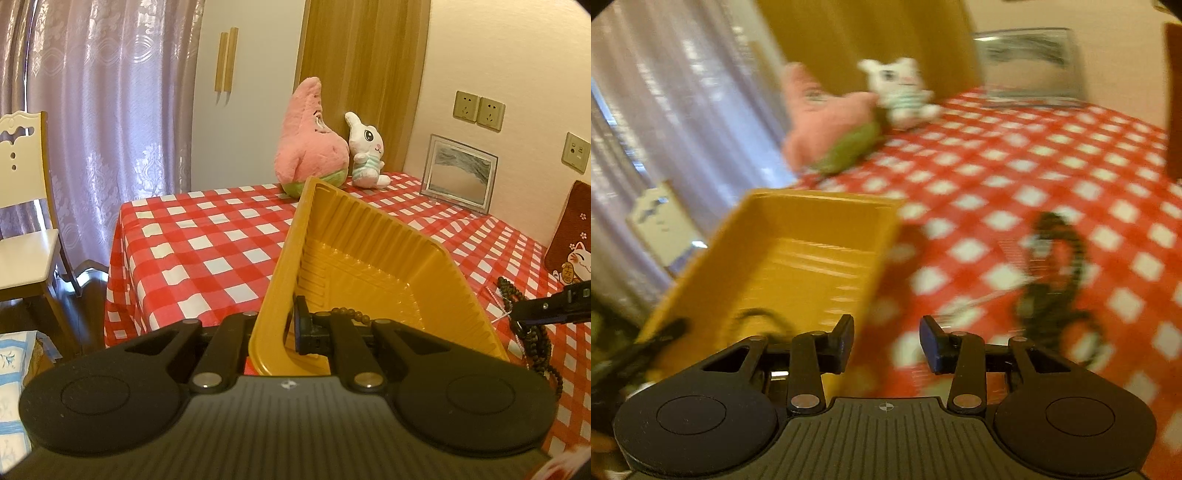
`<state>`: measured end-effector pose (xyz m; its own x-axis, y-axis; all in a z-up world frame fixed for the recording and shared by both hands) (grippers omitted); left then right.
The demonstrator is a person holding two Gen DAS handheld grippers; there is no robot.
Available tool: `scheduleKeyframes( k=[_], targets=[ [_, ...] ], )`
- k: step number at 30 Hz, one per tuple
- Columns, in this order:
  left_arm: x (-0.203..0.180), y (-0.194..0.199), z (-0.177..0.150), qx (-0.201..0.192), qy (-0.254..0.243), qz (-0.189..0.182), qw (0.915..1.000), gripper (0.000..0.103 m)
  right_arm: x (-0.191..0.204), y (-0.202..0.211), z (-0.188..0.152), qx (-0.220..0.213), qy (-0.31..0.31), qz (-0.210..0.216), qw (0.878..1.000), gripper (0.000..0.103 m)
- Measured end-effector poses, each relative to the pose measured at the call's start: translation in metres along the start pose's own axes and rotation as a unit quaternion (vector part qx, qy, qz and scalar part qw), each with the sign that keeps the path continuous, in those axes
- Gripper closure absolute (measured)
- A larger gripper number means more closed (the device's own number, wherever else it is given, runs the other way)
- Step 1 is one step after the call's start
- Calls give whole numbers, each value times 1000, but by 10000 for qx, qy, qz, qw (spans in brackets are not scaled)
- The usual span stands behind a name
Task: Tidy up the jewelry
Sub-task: 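Carry the black piece into the orange tray and open the right gripper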
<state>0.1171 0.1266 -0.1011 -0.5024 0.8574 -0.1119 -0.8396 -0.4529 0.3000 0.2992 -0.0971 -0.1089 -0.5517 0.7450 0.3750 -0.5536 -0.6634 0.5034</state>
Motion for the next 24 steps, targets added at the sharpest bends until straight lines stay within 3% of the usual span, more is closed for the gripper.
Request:
scheduleKeyframes(
  k=[3, 7, 17, 24],
  targets=[
    [0, -1, -1, 11, -15, 8, 10000, 96, -21, -11, 7, 53, 366, -283, 9989, 65],
    [0, -2, -1, 23, -29, 18, 10000, 96, -35, -31, 14, 155, 549, -317, 9979, 72],
    [0, -2, -2, 32, -26, 25, 10000, 96, -32, -75, 11, 353, 992, -116, 9944, 79],
    [0, -2, -2, 33, -24, 25, 10000, 96, -31, -73, -4, 496, 1210, -31, 9914, 80]
  ],
)
Point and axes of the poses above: each gripper's, at about its wrist camera, not at the fingertips, and y roughly against the way its jaws point, x to its left, z to its top, the point moved 2 cm from there along -y, roughly the way its jaws point, and after that the axes turned 12 degrees about -x, right-handed, at the moved point
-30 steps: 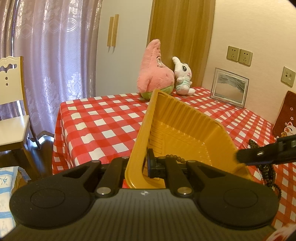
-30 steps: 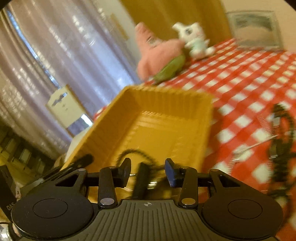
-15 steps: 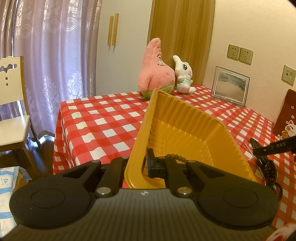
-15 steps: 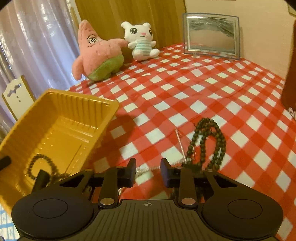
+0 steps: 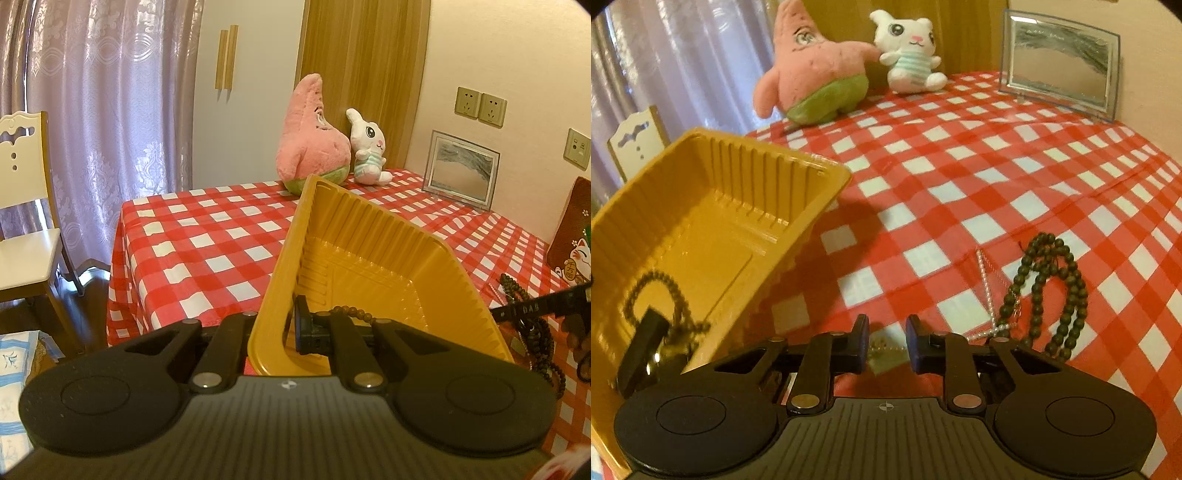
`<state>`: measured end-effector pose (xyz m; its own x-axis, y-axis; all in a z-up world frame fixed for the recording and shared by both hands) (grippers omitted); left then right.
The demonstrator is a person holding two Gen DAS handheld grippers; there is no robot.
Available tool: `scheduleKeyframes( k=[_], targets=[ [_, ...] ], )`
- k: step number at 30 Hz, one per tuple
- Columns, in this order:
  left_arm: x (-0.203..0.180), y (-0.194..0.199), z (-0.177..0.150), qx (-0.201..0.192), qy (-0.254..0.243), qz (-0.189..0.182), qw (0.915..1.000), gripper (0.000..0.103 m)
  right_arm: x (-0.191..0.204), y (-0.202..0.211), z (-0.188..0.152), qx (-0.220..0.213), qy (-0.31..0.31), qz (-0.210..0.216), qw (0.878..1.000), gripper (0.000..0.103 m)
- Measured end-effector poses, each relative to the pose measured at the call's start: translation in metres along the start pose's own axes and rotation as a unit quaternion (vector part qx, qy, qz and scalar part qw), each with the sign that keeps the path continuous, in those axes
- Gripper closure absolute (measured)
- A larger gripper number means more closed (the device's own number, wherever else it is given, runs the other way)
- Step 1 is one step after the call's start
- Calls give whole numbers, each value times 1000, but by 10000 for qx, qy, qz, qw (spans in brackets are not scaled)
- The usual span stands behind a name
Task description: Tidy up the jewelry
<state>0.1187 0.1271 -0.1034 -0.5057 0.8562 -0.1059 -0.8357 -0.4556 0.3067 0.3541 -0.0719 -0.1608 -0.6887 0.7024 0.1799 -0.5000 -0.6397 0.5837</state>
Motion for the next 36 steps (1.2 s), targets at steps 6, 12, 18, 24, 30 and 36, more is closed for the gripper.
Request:
scheduleKeyframes(
  k=[6, 12, 18, 24, 30, 36],
  targets=[
    [1, -1, -1, -1, -14, -4, 10000, 96, 12, 7, -9, -24, 508, -28, 9987, 81],
    [1, -1, 0, -3, -15, -3, 10000, 96, 16, 3, -11, -27, 779, -109, 9969, 96],
    [1, -1, -1, 2, -9, 3, 10000, 96, 20, 3, -13, -61, 961, -149, 9952, 97],
    [2, -1, -1, 4, -22, 7, 10000, 96, 21, 17, -5, -218, 730, -104, 9970, 97],
    [3, -1, -1, 5, -9, 4, 10000, 96, 40, 53, 20, -621, 182, 436, 9970, 97],
    [4, -2, -2, 0, -8, 5, 10000, 96, 88, 70, 26, -558, -2, 1337, 9895, 97]
  ],
)
Point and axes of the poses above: each gripper's, at about its wrist camera, not at the fingertips, and y roughly against the way its jaws point, x to its left, z to its top, the point moved 2 cm from there along -y, roughly the way its jaws point, and after that the axes turned 12 degrees about -x, right-handed, at the moved point
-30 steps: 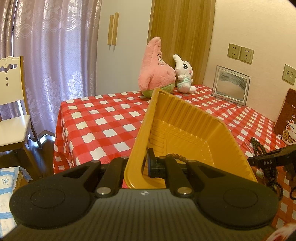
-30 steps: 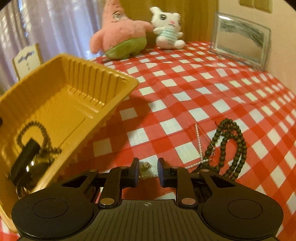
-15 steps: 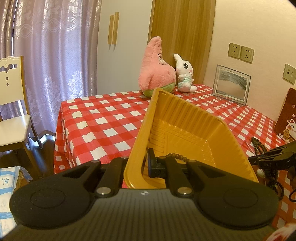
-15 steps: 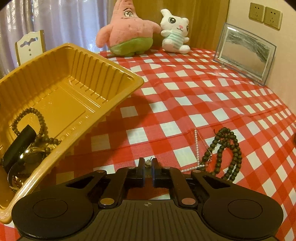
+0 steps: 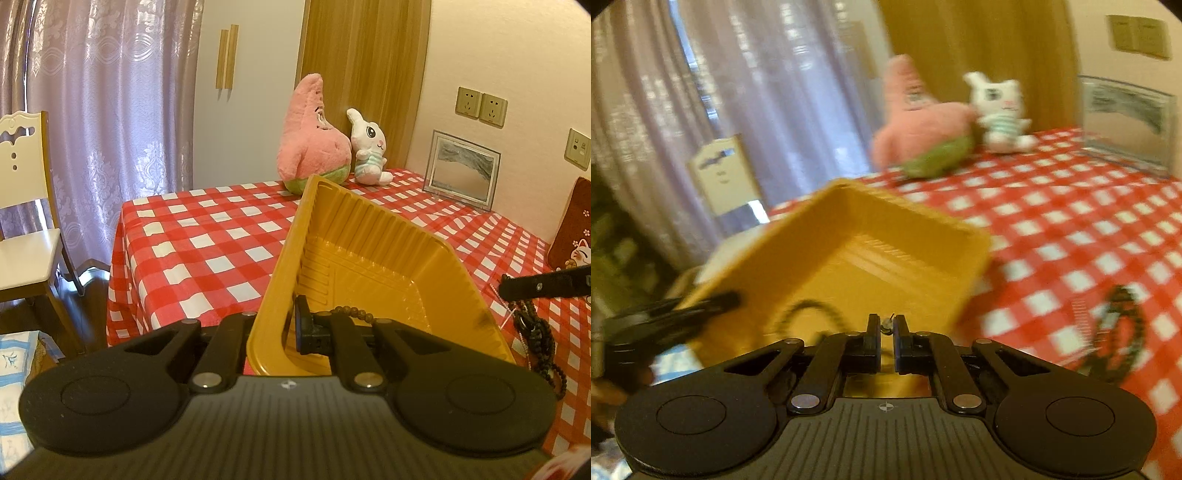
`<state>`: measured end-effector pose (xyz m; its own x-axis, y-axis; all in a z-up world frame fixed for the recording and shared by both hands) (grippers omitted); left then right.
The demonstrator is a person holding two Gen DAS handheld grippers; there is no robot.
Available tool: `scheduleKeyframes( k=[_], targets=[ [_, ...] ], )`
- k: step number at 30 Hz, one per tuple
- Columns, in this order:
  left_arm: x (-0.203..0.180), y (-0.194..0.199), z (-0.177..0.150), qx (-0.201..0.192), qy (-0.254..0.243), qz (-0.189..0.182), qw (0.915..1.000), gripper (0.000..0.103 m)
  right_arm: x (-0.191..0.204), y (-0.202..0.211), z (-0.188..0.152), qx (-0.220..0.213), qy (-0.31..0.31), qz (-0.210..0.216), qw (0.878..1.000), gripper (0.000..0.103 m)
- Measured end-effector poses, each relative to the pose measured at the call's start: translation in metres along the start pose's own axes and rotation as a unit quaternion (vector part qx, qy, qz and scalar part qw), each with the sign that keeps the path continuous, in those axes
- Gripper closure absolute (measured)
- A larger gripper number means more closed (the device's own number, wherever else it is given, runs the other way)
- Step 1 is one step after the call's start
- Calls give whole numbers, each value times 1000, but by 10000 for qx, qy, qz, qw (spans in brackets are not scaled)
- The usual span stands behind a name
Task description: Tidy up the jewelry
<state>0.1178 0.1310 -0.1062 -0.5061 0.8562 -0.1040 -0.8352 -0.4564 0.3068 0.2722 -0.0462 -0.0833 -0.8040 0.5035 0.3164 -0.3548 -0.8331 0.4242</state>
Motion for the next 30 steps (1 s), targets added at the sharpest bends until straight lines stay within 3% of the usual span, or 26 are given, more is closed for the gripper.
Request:
scheduleKeyframes(
  k=[4, 8, 13, 15, 17, 18, 30],
  targets=[
    [0, 0, 0, 9, 17, 2, 10000, 96, 34, -16, -8, 197, 1, 483, 9986, 97],
    [0, 0, 0, 7, 13, -1, 10000, 96, 59, -37, -21, 440, 98, 707, 9965, 97],
    [-1, 0, 0, 5, 12, 0, 10000, 96, 72, -55, -27, 602, 293, 504, 9965, 96],
    [-1, 0, 0, 8, 14, 1, 10000, 96, 73, -55, -24, 552, 277, 484, 9969, 91],
    [-1, 0, 0, 8, 13, 1, 10000, 96, 72, -51, -23, 514, 287, 450, 9972, 69],
    [-1, 0, 0, 6, 11, 0, 10000, 96, 71, -50, -22, 459, 277, 425, 9977, 66],
    [-2, 1, 1, 1, -5, 7, 10000, 96, 62, -28, -13, 241, 170, 230, 9993, 66]
  ],
)
Point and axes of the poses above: each gripper's, at about its wrist camera, not at the fingertips, and y roughly against the way its jaws point, x to its left, z to its top, the point moved 2 cm from there along -y, roughly the way its jaws point, and after that the axes turned 12 degrees about -x, right-handed, at the moved point
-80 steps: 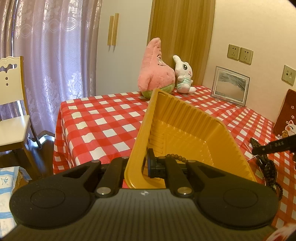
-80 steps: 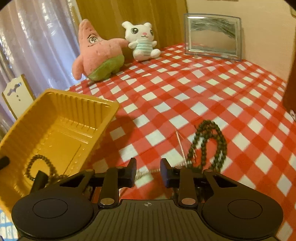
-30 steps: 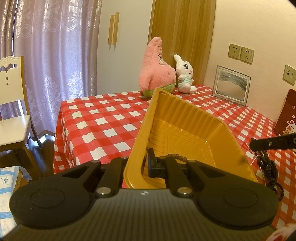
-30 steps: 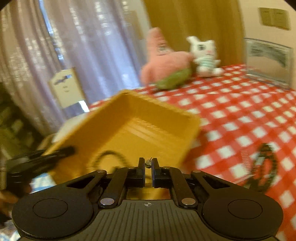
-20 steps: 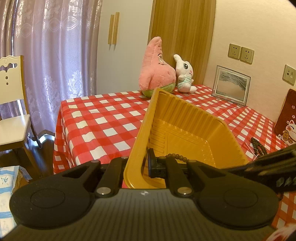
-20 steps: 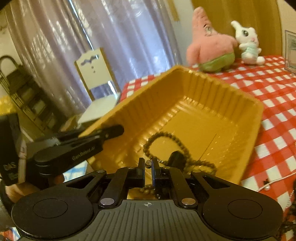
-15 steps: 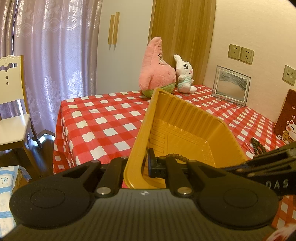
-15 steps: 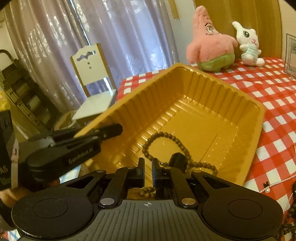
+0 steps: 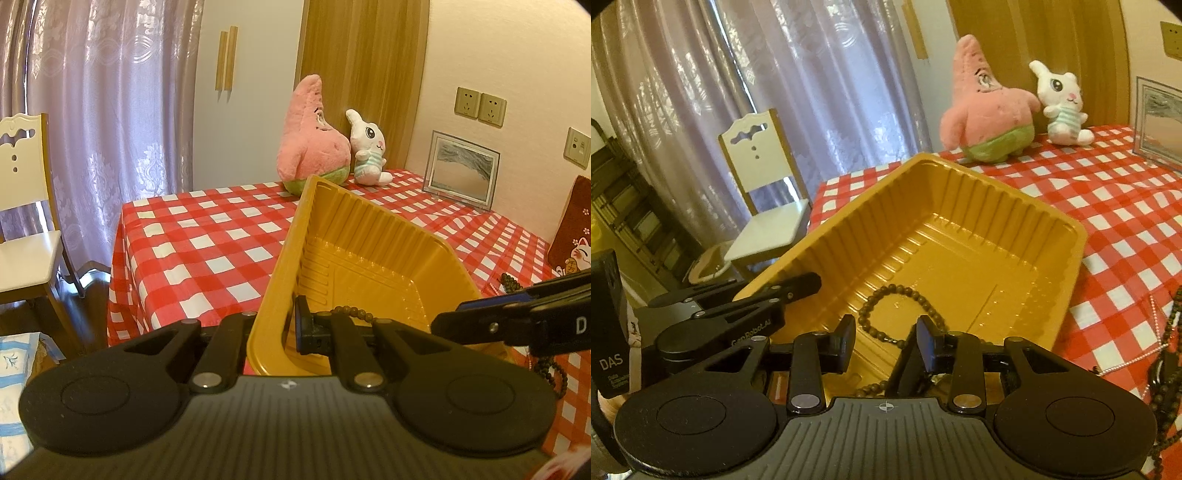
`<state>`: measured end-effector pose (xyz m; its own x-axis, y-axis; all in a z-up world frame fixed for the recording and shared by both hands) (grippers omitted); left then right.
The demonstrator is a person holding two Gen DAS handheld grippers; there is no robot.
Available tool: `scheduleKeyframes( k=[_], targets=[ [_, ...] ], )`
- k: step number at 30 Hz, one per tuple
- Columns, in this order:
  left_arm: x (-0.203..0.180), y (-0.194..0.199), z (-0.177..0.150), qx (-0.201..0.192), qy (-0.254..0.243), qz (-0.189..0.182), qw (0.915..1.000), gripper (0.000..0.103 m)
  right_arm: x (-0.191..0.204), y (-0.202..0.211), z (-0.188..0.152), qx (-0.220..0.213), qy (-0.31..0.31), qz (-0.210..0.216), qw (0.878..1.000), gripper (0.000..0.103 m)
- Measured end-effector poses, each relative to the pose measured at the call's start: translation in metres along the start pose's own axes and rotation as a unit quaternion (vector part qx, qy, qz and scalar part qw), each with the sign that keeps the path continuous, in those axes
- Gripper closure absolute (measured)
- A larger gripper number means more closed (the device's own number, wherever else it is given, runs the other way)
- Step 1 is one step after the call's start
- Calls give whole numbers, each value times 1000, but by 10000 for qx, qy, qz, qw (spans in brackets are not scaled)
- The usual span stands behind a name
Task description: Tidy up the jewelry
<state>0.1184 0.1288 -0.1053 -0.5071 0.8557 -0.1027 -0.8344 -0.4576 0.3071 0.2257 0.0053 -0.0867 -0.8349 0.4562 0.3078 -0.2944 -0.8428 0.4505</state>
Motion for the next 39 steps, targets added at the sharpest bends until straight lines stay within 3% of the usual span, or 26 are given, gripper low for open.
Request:
scheduleKeyframes(
  k=[17, 25, 32, 39],
  targets=[
    [0, 0, 1, -1, 0, -6, 10000, 96, -31, 45, -6, -252, -504, -486, 9972, 66],
    [0, 0, 1, 2, -3, 0, 10000, 96, -75, 82, -17, -374, -869, -1288, 9871, 66],
    [-1, 0, 1, 5, -11, 2, 10000, 96, -105, 76, -39, -9, -759, -1795, 9808, 66],
    [-1, 1, 1, 16, -2, 26, 10000, 96, -110, 57, -41, 75, -664, -1769, 9820, 66]
  ],
)
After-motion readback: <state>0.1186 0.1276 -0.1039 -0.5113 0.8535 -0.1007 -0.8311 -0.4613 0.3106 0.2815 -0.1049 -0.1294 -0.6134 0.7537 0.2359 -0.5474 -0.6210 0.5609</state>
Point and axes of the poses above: each gripper's, at about its wrist camera, not at the fingertips, and y roughly against the way its jaws point, x to its left, z to its top, the point moved 2 cm from there along -y, roughly the way its jaws point, and after that the axes turned 12 degrees about -x, right-handed, at the moved point
